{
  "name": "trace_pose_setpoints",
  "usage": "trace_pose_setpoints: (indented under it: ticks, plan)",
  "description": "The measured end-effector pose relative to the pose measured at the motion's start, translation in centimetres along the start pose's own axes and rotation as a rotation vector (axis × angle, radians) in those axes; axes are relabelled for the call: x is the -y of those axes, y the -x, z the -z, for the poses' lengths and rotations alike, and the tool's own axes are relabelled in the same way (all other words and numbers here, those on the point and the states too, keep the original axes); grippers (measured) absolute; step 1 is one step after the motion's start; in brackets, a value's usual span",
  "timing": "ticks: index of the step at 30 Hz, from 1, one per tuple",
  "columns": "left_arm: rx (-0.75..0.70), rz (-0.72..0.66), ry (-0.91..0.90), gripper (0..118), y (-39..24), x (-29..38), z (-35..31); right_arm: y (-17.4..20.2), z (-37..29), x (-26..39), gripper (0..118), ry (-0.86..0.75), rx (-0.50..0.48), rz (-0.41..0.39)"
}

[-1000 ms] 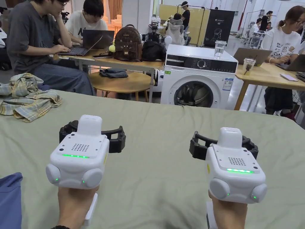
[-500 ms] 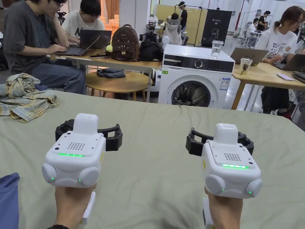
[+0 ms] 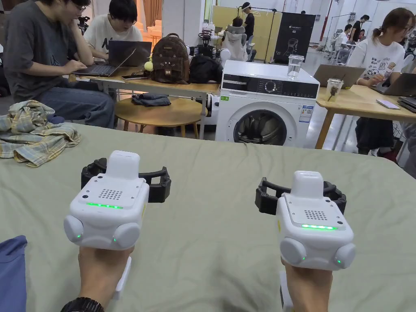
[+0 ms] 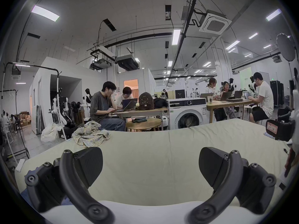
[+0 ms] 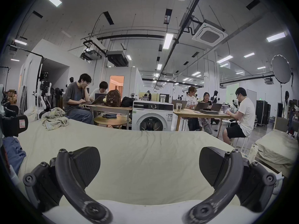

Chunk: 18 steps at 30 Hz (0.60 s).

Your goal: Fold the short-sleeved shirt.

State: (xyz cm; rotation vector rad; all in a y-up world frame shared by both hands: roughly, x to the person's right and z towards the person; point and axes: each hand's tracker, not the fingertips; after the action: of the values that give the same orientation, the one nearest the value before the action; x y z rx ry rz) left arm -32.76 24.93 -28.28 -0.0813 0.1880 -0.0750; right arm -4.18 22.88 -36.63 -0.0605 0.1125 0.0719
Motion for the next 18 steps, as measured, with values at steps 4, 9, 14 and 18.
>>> trace_pose_setpoints:
  ticks: [4, 9, 14, 18]
  plan:
    - [0.008, -0.003, -0.008, 117, 0.2, -0.3, -0.1, -0.1, 0.1, 0.0, 118, -0.006, -0.002, 0.008]
    - [0.018, -0.003, -0.057, 95, 0.2, -0.6, -0.8, -0.1, -0.1, -0.3, 74, -0.030, -0.011, 0.021]
    - [0.006, 0.020, -0.048, 11, -0.3, -0.7, -1.0, 0.6, -0.5, -0.9, 0, -0.037, 0.005, 0.013]
    - [-0.013, -0.036, -0.067, 0, 0.2, -0.4, -1.5, 0.7, -1.1, -1.2, 0, -0.054, 0.021, 0.020]
